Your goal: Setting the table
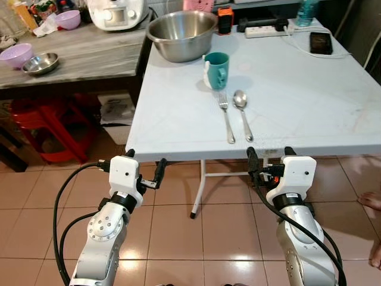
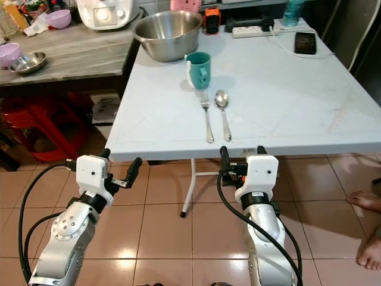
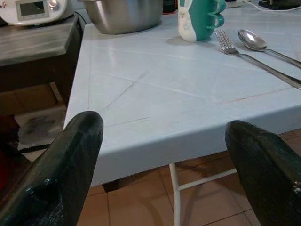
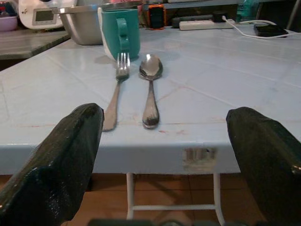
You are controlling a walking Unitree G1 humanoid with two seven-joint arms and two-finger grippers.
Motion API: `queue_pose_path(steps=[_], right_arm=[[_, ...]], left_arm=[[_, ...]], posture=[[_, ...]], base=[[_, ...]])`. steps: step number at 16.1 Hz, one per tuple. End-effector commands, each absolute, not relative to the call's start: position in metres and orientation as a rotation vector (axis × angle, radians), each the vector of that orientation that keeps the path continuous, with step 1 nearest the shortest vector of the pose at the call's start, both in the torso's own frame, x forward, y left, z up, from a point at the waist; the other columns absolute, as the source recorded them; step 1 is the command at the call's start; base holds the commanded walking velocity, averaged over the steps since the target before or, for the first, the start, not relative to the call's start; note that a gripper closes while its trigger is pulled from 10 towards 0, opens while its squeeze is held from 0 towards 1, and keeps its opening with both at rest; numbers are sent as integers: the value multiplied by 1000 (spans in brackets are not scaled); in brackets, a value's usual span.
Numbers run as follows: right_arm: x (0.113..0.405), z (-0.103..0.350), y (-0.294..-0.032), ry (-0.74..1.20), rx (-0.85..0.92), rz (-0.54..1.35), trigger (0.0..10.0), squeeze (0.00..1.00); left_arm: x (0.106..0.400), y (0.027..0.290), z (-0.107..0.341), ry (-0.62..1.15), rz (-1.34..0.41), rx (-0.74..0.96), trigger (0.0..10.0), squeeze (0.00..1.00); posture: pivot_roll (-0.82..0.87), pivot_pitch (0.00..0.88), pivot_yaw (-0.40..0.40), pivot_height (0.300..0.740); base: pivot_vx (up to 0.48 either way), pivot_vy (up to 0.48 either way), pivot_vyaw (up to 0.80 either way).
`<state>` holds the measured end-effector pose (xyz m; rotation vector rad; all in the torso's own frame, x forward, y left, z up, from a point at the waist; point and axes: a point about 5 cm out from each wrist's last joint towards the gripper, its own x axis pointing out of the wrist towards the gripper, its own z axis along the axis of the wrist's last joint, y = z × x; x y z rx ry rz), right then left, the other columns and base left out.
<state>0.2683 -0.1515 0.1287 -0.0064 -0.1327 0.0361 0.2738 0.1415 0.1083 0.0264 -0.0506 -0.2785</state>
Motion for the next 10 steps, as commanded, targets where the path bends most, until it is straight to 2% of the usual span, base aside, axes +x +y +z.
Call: queue_pose_path(steps=[1,10], right_arm=[[269,129,-146,-136,-12,55,10000,0],[269,128,-145,-130,-14,62,10000,0]], left_arm=[[273,144,111,-62,-277,26,10000,0],[272,143,110,-58,-297,14,10000,0]], posture=[[-141,118,105,740],[-143,118,104,740]], base=[[304,0,0],[308,0,0]])
